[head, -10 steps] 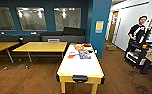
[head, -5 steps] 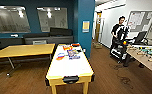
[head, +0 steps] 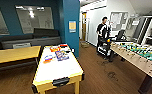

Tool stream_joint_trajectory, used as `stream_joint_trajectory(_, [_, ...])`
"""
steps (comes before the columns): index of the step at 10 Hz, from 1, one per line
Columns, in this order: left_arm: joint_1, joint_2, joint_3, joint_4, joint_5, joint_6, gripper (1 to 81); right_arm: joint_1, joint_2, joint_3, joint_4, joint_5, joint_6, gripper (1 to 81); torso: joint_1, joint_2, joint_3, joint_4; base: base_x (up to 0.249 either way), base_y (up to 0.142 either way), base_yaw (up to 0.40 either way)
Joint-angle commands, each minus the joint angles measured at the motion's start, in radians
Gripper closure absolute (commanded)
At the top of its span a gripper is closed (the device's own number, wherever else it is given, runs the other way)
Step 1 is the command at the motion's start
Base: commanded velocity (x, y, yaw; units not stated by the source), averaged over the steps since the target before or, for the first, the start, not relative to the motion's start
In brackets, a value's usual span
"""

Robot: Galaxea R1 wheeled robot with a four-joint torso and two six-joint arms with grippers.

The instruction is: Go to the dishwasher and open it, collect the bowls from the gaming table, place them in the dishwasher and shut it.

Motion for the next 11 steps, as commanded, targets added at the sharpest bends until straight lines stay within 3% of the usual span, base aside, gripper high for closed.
stream_joint_trajectory(1, [-0.043,-0.008,-0.010,0.001,0.056,0.008,81.1,0.039,-0.022,0.006,-0.011,-0.060,0.001,81.1,0.000,0.000,0.000,0.000,0.000,0.000,-0.389])
stream_joint_trajectory(4, [-0.058,0.018,-0.010,-0.008,0.053,0.001,81.1,0.039,0.000,-0.004,-0.014,-0.060,-0.006,81.1,0.000,0.000,0.000,0.000,0.000,0.000,-0.388])
stream_joint_trajectory(8, [-0.074,0.044,-0.010,-0.008,0.053,-0.002,81.1,0.054,0.102,-0.151,-0.022,-0.097,-0.006,81.1,0.000,0.000,0.000,0.000,0.000,0.000,-0.388])
stream_joint_trajectory(11, [-0.074,0.044,-0.010,-0.005,0.053,-0.002,81.1,0.060,0.102,-0.156,-0.021,-0.097,-0.006,81.1,0.000,0.000,0.000,0.000,0.000,0.000,-0.388])
